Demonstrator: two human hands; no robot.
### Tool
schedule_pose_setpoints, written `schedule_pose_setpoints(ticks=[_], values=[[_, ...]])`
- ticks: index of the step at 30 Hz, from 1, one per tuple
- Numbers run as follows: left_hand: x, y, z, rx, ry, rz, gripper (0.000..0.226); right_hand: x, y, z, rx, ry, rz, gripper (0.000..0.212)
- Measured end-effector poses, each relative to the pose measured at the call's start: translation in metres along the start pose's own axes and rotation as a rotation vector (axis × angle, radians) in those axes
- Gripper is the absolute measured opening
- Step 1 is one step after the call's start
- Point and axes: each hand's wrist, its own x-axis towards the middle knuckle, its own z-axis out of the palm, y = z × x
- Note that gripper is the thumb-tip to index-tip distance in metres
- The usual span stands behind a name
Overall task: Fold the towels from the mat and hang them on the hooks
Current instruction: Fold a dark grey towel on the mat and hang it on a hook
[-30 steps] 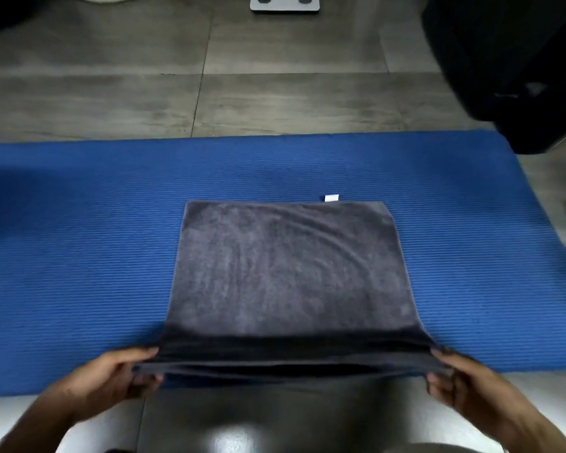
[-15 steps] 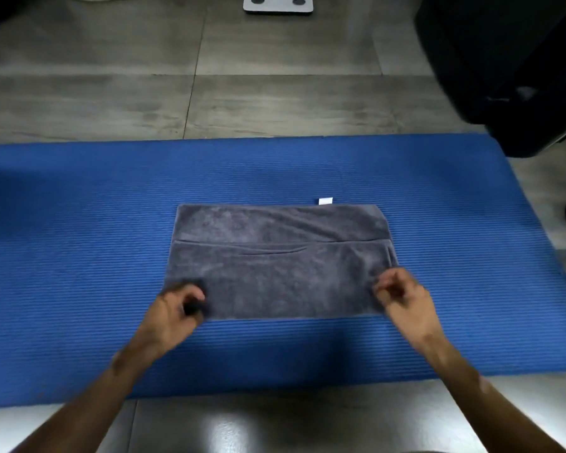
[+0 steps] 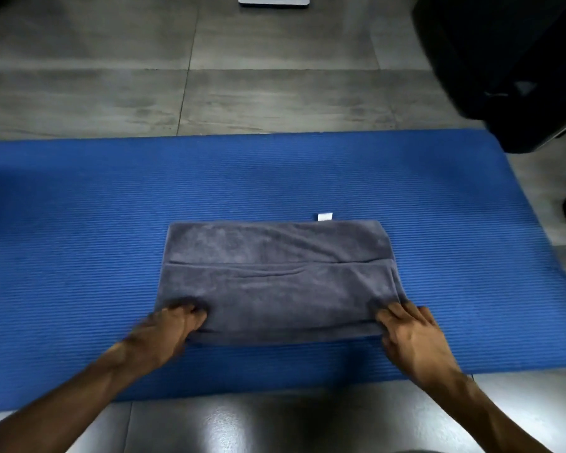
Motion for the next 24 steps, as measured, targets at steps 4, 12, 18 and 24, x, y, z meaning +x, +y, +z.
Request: schedule_pose_setpoints(ticks=[4,12,18,24], values=[[-0.025,-0.002,0.015,-0.065,-0.264,0.203,0.019,-0.045,0.003,-0.003,0.184,-0.138,-0.037,0.024],[0.009,-0.043,0.007,-0.047,0.323,0.097,0.055,0.030,0.022,-0.012,0.185,-0.233,0.130,0.061],[0.015,-0.070,0.004,-0.182,0.371,0.048,0.020,0.050,0.032,-0.029,0.412,-0.289,0.243,0.014],[0.003,-0.085,-0.028,-0.703,0.208,-0.022,0.018,0.058,0.058,-0.061,0.855,-0.525,0.242,0.008]])
